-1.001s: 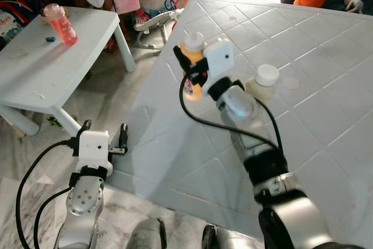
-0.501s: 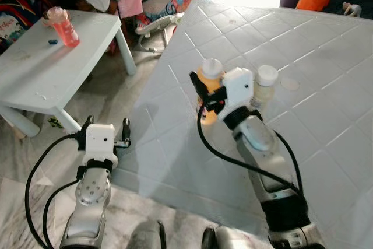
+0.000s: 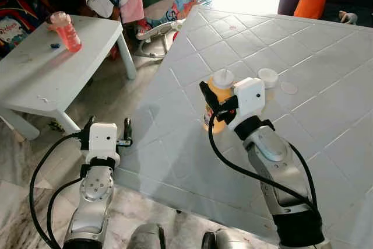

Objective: Restocking fridge

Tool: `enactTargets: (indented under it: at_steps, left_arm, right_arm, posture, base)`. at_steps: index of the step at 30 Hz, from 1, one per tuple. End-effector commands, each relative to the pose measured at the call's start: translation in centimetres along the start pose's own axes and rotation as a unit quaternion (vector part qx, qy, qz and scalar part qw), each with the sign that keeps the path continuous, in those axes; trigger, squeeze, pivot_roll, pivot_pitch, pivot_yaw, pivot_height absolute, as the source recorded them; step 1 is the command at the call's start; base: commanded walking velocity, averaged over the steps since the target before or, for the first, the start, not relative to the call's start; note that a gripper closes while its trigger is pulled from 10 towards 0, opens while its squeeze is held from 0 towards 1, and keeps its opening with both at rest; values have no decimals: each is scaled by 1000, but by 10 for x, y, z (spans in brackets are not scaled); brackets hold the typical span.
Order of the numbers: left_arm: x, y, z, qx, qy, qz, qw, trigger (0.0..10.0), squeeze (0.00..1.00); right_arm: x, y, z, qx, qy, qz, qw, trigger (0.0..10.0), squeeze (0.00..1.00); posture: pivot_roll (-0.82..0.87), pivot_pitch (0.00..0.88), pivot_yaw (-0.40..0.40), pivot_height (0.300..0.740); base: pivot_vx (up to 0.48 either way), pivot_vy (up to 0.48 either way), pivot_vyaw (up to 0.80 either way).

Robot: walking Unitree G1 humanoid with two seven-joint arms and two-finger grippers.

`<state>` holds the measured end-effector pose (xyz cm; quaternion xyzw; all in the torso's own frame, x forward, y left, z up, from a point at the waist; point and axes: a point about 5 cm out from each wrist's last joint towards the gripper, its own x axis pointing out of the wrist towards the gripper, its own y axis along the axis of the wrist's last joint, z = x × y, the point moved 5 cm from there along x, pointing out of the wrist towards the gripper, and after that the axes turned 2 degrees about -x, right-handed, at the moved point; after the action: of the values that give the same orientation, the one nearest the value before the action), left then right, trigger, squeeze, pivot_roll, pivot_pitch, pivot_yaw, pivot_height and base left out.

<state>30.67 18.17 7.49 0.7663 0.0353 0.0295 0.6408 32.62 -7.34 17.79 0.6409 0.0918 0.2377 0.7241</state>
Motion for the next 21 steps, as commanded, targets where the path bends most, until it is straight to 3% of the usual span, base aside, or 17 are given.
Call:
enactTargets:
  at_steps: [1, 21]
  left_arm:
    - [-4, -13, -1, 3, 4, -24, 1000, 10000, 0]
    - [-5, -14, 1, -2, 5, -27, 1000, 10000, 0]
  right_arm:
    - [-3, -18, -1, 8, -3, -38, 999, 10000, 0]
    - [0, -22, -2, 8, -2, -37, 999, 10000, 0]
  posture:
    - [59, 77, 28, 740]
    - [58, 92, 17, 740]
  base:
    - [-289, 0, 0]
    - [-300, 0, 0]
